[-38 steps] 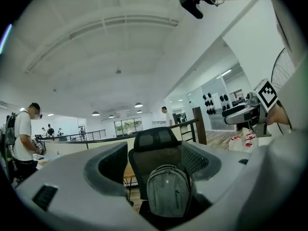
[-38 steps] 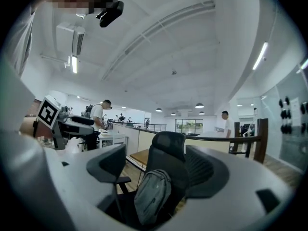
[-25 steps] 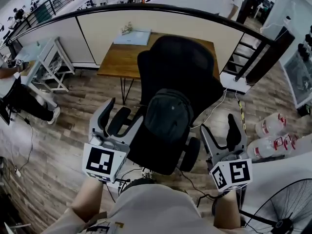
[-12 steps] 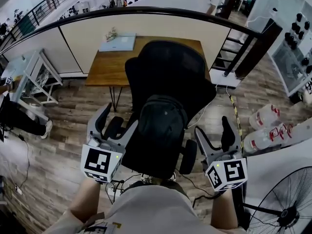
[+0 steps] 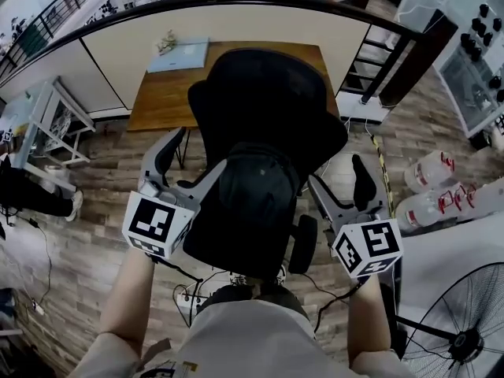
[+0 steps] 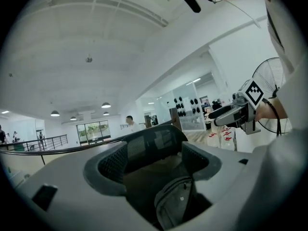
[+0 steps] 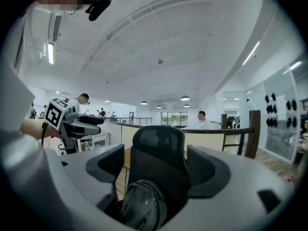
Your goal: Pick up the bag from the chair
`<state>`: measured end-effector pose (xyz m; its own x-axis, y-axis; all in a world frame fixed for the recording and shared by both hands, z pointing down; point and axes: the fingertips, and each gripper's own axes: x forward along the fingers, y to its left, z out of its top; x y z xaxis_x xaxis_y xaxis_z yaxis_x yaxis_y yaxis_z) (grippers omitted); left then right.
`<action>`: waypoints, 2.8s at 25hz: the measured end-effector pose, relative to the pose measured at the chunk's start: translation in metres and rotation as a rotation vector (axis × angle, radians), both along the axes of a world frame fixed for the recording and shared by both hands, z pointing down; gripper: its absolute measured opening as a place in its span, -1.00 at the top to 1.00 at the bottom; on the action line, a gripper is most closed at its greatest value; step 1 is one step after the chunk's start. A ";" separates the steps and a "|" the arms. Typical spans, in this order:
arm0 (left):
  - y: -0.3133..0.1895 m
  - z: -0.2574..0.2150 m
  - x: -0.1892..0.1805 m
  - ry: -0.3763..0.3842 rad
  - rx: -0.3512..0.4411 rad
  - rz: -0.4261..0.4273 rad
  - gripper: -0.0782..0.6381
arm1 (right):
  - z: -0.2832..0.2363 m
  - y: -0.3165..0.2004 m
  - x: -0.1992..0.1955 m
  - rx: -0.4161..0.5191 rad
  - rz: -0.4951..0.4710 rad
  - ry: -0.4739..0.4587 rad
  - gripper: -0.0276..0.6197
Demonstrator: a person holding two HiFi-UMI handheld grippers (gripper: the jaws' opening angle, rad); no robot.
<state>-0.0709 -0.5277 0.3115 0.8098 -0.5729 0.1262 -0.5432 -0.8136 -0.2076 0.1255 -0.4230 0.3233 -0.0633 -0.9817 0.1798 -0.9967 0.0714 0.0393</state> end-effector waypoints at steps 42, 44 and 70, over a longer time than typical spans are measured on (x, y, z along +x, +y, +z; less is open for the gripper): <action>-0.120 0.439 0.087 -0.364 -0.419 -0.005 0.06 | 0.391 -0.095 0.034 -0.404 0.041 -0.290 0.11; -0.115 0.431 0.083 -0.347 -0.429 -0.019 0.18 | 0.389 -0.093 0.034 -0.418 0.049 -0.312 0.18; -0.021 0.111 -0.021 -0.073 -0.287 -0.150 0.41 | 0.065 -0.046 -0.036 -0.175 -0.207 -0.032 0.29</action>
<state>-0.0916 -0.5486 0.4222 0.7017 -0.6178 0.3549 -0.6537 -0.7563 -0.0242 0.0894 -0.4686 0.3888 -0.2677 -0.9014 0.3403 -0.9607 0.2768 -0.0225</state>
